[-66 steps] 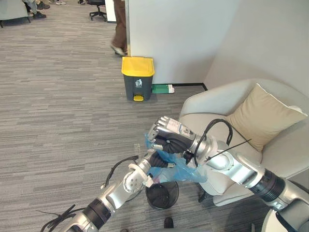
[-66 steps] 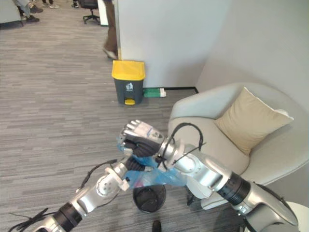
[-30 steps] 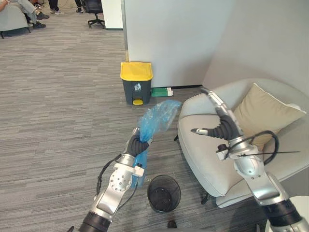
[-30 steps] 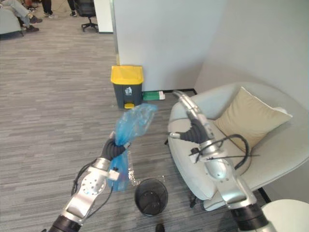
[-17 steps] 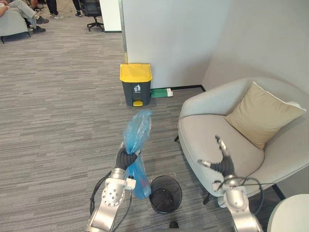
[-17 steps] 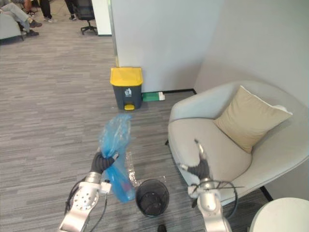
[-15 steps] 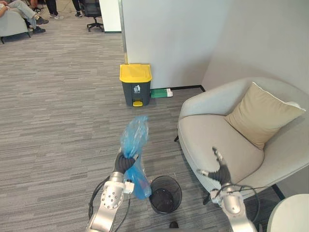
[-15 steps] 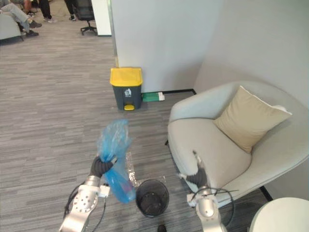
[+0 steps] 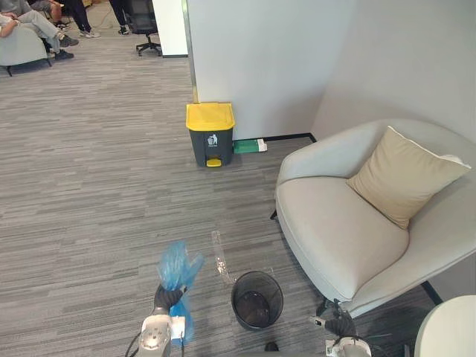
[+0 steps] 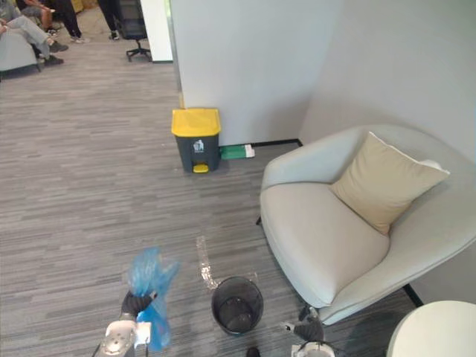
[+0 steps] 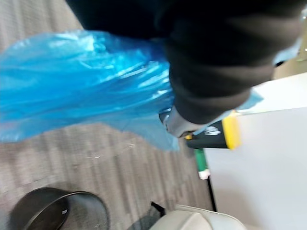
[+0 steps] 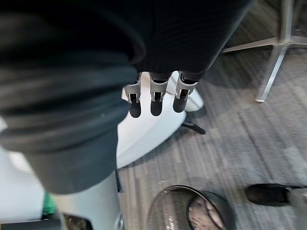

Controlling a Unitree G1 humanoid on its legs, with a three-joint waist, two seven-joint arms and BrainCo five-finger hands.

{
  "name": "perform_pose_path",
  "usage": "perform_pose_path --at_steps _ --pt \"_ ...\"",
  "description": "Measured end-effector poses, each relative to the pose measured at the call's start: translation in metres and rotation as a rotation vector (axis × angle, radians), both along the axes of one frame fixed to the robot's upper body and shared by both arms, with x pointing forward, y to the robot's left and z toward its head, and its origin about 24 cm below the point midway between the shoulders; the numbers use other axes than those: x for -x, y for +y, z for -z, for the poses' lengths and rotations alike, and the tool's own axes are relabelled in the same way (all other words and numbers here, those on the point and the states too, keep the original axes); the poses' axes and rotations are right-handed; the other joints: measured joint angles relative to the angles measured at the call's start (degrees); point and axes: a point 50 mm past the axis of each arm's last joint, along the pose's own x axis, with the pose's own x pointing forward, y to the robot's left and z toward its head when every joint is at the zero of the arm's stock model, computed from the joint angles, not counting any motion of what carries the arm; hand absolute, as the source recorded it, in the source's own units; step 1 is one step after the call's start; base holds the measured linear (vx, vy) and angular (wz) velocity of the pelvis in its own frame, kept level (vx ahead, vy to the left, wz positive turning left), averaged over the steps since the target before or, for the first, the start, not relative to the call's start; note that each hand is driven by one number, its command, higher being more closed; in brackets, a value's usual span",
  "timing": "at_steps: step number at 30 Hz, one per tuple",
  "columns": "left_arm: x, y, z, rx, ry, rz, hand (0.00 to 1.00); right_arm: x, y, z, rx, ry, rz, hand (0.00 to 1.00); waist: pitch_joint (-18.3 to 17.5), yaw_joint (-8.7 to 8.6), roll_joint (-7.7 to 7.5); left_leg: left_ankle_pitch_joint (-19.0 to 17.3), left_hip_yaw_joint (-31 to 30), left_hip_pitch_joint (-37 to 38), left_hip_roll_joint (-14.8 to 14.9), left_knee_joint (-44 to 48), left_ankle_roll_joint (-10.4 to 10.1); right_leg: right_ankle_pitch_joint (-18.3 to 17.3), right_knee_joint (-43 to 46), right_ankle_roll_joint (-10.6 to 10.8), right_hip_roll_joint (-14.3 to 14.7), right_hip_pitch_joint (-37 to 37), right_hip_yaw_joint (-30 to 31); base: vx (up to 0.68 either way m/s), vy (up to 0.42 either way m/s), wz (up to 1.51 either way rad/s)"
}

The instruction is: Gather rubbish on tea table into small bin, then transfer packed bag to large trash can.

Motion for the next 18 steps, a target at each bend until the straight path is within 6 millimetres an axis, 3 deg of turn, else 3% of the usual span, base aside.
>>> perform_pose_path --at_steps 9,14,17,18 --pt "0.023 0.007 0.02 0.015 0.129 -0.057 1.0 0.005 0.007 0.01 -0.049 0.057 0.043 0.0 1.45 0.38 0.01 -0.72 0.57 -0.01 -0.34 0.17 0.71 -0.01 0.04 0.02 -0.14 -0.31 0.93 0.01 0.004 -0.03" --pt "0.017 0.005 0.019 0.016 0.117 -0.052 1.0 -0.008 0.009 0.007 -0.048 0.027 0.036 0.0 2.88 0.65 0.11 -2.0 -0.46 -1.37 -0.9 2.15 1.04 -0.91 0.42 0.3 -0.67 -0.36 -0.28 0.02 0.006 0.13" --pt "0.008 0.002 0.017 0.015 0.097 -0.051 1.0 -0.01 0.009 0.006 -0.046 0.022 0.035 0.0 3.36 0.7 0.3 -3.36 -4.32 -4.91 -1.39 5.64 1.37 -3.41 2.63 0.57 -1.72 -1.03 -4.17 0.05 0.003 0.74" --pt "0.001 -0.002 0.015 0.022 0.075 -0.045 1.0 -0.011 0.009 0.006 -0.046 0.018 0.036 0.0 4.26 0.73 0.58 -5.31 -6.79 -7.79 -1.71 10.44 1.35 -4.82 4.5 0.68 -2.43 -0.73 -7.05 0.04 0.013 0.83"
